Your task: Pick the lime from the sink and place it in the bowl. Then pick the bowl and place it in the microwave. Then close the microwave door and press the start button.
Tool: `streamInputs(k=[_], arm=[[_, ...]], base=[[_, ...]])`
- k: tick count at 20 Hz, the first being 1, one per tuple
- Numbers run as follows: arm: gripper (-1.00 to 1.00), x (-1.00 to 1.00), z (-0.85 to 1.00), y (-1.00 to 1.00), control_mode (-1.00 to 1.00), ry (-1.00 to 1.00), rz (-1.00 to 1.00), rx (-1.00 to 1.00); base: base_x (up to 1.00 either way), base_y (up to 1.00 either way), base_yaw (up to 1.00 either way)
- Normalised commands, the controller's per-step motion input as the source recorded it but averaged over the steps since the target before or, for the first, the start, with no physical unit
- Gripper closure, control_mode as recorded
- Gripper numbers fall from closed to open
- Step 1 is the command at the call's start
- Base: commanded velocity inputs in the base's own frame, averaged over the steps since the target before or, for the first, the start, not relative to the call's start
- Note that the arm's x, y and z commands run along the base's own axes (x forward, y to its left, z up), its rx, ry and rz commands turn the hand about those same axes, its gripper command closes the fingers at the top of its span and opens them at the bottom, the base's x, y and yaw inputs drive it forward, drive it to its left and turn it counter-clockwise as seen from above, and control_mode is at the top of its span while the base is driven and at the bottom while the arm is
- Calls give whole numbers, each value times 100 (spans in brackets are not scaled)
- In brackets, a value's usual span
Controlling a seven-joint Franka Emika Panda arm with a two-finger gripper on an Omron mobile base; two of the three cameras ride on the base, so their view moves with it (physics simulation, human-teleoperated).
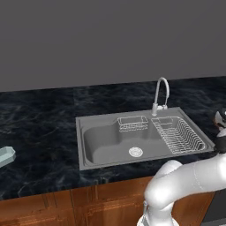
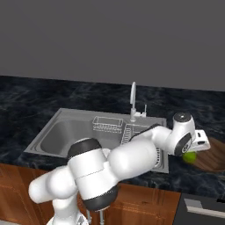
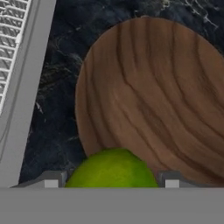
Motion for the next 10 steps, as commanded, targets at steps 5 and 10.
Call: streamInputs(k=[5, 10], arm=[[-100, 10, 0, -12, -100, 0, 0, 0], [-100, 4, -7, -18, -100, 0, 2, 0]], base=[[0, 0, 0], [0, 0, 0]])
